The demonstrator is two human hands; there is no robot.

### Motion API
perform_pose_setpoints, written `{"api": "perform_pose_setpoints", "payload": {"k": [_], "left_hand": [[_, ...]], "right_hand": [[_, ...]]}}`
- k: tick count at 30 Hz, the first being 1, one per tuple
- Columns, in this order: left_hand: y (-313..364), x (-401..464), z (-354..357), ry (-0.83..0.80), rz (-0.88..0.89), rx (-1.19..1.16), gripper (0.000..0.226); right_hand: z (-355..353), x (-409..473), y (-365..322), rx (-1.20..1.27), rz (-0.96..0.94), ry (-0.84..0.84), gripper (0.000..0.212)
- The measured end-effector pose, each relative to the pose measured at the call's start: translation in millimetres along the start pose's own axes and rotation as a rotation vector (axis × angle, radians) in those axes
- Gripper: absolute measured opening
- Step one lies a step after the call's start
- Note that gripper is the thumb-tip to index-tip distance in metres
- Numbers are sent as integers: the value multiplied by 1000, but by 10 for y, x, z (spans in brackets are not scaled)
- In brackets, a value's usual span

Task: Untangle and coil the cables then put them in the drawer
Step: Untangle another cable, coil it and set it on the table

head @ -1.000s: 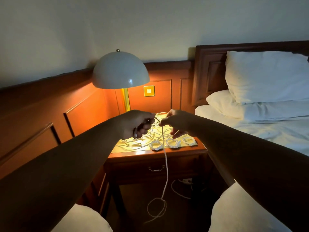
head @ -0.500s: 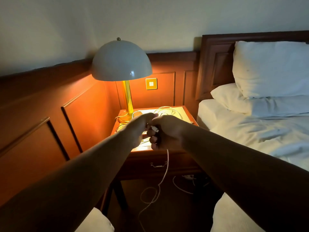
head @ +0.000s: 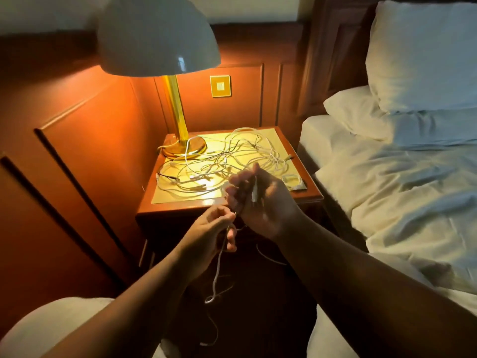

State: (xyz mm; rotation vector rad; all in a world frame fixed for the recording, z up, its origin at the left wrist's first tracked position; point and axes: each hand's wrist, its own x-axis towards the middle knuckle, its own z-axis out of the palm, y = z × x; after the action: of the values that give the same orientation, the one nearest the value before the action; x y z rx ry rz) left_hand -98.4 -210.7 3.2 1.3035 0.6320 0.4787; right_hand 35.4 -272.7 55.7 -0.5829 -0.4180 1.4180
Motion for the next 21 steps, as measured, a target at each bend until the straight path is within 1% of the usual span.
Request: {"api": "perform_pose_setpoints", "payload": {"k": [2, 3, 4, 6, 8, 10, 11, 12, 13, 14, 16, 17, 19, 21], "left_hand": [[-190, 39, -112, -60, -66, 318, 9], [-267, 59, -182, -112, -108, 500, 9], [-332, 85, -246, -162, -155, 644, 8], [-417, 166, -335, -217, -210, 773, 7], [-405, 278, -363, -216, -139, 919, 7], [-321, 398, -382, -169, 9, 1049, 8], [-266, 452, -400, -133, 87, 1057, 8], [-218, 495, -427, -90, 168, 1042, 7], [-187, 533, -468, -55, 250, 1028, 7], [-160, 563, -507, -31, 332, 1025, 6], [-134, 615, -590, -9, 444, 1021, 5], [-126, 639, -626, -1, 453, 987, 6], [-132, 688, -668, 17, 384, 827, 10], [-144, 721, -633, 46, 240, 543, 16]], "right_hand": [[-267, 85, 34, -134, -122, 85, 48], [-409, 139, 48, -264, -176, 113, 47], [-537, 183, 61, -436, -217, 132, 45], [-758, 265, 74, -838, -258, 134, 37], [-882, 346, 67, -1252, -231, 62, 30], [-948, 452, 89, -1651, -209, -28, 25], [-965, 504, 116, -1796, -204, -29, 21], [-956, 535, 143, -1864, -183, -3, 16], [-951, 566, 175, -1847, -142, 35, 18], [-929, 583, 199, -1763, -74, 60, 26], [-856, 627, 221, -1513, 118, 79, 50], [-821, 647, 222, -1366, 235, 86, 61], [-800, 679, 234, -980, 437, 98, 69], [-806, 693, 260, -607, 557, 42, 67]]}}
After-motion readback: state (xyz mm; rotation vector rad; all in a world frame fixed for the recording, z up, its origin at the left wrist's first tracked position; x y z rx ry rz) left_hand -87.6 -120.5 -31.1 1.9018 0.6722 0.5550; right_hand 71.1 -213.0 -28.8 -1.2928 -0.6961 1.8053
